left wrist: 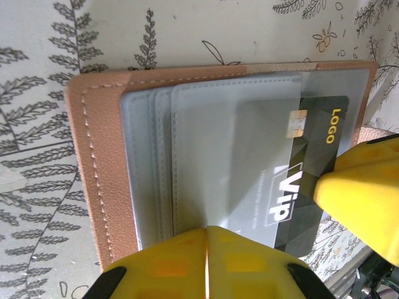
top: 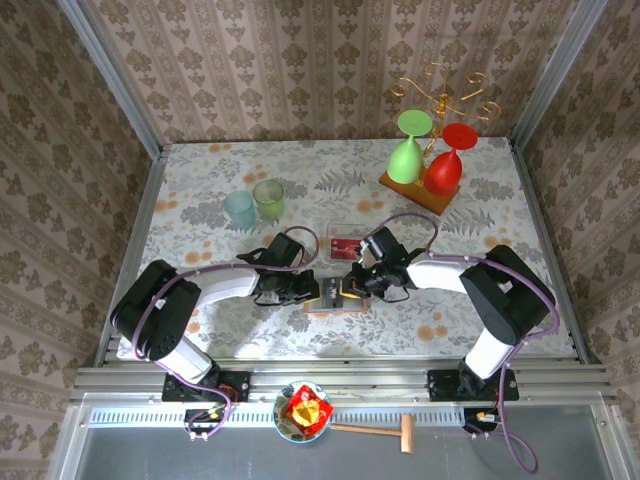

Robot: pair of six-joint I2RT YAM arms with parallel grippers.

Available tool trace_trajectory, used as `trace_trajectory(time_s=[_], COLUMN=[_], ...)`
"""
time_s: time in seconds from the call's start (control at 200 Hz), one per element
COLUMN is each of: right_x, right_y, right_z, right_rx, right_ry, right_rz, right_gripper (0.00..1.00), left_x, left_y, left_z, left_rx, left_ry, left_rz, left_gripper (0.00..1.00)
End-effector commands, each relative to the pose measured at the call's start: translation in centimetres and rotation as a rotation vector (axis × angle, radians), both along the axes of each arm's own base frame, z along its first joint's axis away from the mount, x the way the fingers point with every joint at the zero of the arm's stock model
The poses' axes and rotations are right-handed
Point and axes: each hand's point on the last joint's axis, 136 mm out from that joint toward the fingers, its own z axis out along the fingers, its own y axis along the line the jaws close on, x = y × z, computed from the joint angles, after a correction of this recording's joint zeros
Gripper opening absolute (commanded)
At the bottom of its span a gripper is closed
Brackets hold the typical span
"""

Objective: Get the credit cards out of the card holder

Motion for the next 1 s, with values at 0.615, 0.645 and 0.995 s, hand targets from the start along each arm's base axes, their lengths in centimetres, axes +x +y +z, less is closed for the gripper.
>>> trace_trajectory(time_s=[0.615,0.645,0.995], right_x=[0.1,0.1,-0.3], right_y=[-1.6,-1.3,-1.0], right_z=[1.9,2.0,2.8], right_rx=[-0.112,-0.112,-0.13], right_ry=[-0.034,-0.035,-0.028], right_rz=[0.032,0.035,0.008], right_gripper=[0.02,0.03,0.13], left_x=[-0.3,-0.2,-0.4], left_y=[0.2,0.2,0.2], left_z=[-0.8,-0.8,-0.9], left_rx=[0.013,0.012,0.013], left_ry=[0.014,0.013,0.017], left_rz=[-0.007,-0.006,-0.007], left_gripper=[0.09,0.09,0.09])
